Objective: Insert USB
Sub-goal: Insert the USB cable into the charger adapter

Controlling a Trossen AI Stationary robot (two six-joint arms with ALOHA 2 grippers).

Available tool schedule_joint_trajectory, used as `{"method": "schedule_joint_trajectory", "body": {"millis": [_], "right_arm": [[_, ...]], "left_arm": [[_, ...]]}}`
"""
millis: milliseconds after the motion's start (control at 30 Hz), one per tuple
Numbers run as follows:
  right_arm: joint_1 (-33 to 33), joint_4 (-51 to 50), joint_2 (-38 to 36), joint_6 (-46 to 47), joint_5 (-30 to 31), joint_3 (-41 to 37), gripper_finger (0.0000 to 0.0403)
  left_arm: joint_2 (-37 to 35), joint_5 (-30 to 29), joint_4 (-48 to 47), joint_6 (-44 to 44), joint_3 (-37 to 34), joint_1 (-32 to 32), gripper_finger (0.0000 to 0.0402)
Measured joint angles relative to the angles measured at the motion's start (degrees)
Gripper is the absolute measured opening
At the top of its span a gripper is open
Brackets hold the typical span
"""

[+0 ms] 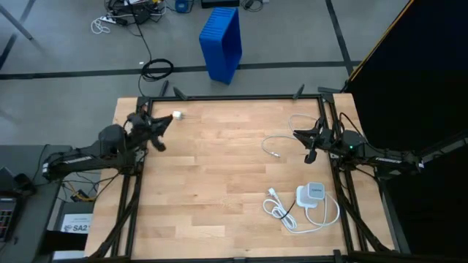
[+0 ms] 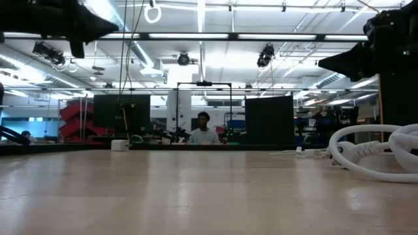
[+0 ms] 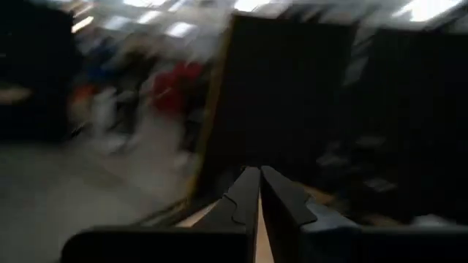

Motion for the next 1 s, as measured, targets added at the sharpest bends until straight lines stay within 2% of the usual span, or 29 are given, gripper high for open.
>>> {"method": "schedule_joint_trajectory", "body": {"millis": [67,167,300,433,533,667,833,900,1000], "right_arm": [[0.0,0.1,0.0,0.0,0.0,0.0,0.0025],[0.0,0.2,0.0,0.0,0.0,0.0,0.0031],[0.0,0.2,0.0,0.0,0.0,0.0,0.0037],[0.0,0.2,0.0,0.0,0.0,0.0,0.0041],[0.0,0.2,0.0,0.0,0.0,0.0,0.0039],[0.0,0.2,0.0,0.0,0.0,0.0,0.0033],[0.0,0.2,0.0,0.0,0.0,0.0,0.0025],[0.0,0.2,0.0,0.0,0.0,0.0,0.0024],[0.0,0.2,0.0,0.0,0.0,0.0,0.0024]], "left_arm": [[4.7,-2.9,-5.9,-3.4,4.1,0.0,0.0000],[11.8,-3.2,-9.0,-5.9,8.8,0.0,0.0000],[20.7,-2.5,-9.4,-4.9,13.2,0.0,0.0006],[29.2,-2.1,-11.6,-1.9,16.7,0.0,0.0038],[35.5,-2.1,-15.9,-1.3,19.7,0.0,0.0088],[43.5,-3.2,-23.7,0.3,24.3,1.0,0.0176],[51.8,-4.9,-35.1,0.4,29.6,5.5,0.0283],[54.1,-5.6,-38.1,0.5,30.7,8.1,0.0315],[55.9,-5.9,-38.9,1.5,30.9,12.4,0.0341]]}}
